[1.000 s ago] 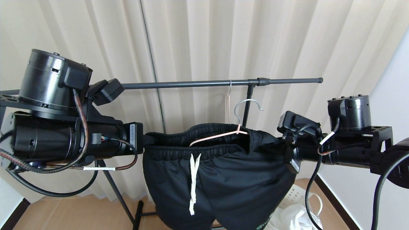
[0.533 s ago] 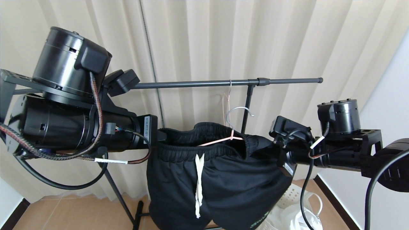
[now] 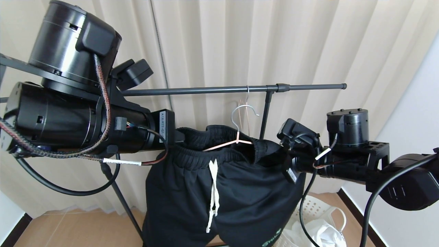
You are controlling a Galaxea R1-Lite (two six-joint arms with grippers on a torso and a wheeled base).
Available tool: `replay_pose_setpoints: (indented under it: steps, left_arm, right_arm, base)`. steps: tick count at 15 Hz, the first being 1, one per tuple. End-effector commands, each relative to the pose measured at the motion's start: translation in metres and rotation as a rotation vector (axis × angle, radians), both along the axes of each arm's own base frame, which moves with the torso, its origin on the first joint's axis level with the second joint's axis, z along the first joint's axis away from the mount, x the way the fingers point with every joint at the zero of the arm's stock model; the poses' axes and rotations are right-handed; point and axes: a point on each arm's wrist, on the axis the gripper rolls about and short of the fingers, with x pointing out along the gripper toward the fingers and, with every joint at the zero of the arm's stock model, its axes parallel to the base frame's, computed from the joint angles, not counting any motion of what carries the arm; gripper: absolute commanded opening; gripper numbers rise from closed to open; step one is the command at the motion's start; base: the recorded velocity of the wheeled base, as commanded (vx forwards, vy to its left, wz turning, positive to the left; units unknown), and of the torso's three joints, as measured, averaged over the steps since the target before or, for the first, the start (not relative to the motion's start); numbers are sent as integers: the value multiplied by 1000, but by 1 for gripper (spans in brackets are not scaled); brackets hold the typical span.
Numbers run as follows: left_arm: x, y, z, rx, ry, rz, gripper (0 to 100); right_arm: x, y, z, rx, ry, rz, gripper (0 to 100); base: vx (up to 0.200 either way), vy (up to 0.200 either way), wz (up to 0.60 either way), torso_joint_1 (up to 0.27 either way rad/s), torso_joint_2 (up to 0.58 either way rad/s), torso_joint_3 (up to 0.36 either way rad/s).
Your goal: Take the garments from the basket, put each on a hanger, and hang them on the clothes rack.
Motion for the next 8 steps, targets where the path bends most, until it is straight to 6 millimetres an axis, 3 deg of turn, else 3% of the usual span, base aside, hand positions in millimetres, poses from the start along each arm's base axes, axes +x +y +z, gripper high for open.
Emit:
replay_pose_setpoints:
  steps: [1, 8]
  left_arm:
    - [3, -4, -4, 1, 17, 14, 0]
    - [3, -7, -15, 32, 43, 24, 0]
  right_arm:
    - [1, 8, -7, 15, 21, 10, 0]
    - [0, 13, 1, 86, 29, -3, 0]
  base:
    - [0, 0, 0, 0, 0, 0]
    - [0, 0, 0, 0, 0, 0]
